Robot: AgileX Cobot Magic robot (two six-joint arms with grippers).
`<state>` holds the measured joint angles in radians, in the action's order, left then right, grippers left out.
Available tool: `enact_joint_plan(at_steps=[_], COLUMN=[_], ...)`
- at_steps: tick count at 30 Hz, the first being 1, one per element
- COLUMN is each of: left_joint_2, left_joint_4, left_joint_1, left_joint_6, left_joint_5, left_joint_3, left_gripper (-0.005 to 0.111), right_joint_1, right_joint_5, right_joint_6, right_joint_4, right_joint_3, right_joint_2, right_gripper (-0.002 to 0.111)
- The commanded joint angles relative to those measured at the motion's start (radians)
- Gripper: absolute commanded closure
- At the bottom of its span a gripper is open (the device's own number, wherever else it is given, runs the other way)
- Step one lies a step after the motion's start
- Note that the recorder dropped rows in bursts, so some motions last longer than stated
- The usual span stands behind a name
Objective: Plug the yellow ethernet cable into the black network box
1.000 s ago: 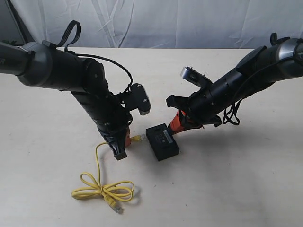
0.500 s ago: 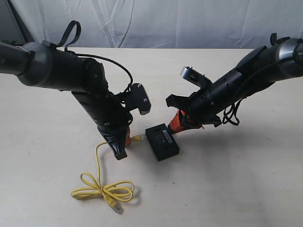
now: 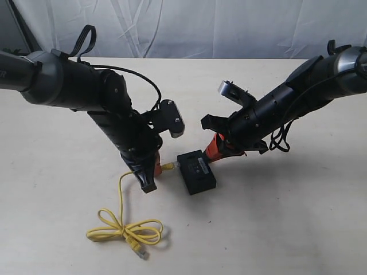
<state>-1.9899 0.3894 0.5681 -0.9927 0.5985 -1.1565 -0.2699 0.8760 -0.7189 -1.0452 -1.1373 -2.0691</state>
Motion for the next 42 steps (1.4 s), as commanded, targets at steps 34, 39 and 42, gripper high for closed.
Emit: enact_joint_plan(at_steps=[34,39,42], left_joint_2=[0.000,0.000,0.000], left_joint_4=[0.048,0.048,0.046], left_joint_1=[0.004,0.004,0.004], left_joint_6=[-0.162,-0.162,-0.162], left_joint_5=[-0.078,-0.078,-0.078], left_joint_3=[0.002,0.002,0.002], left_gripper=[0.107,0.107,0.107], right_joint_1=[0.000,0.012,0.041], right_joint_5=[0.031,0.033,0.028], right_joint_6=[-0.054,-0.045,-0.039], right_joint_4=[-0.044,-0.022,-0.007], right_joint_3=[0.001,-0.007,-0.007], right_joint_2=[-0.024,-0.001,0.032], right_gripper=[0.108,0.108,0.108])
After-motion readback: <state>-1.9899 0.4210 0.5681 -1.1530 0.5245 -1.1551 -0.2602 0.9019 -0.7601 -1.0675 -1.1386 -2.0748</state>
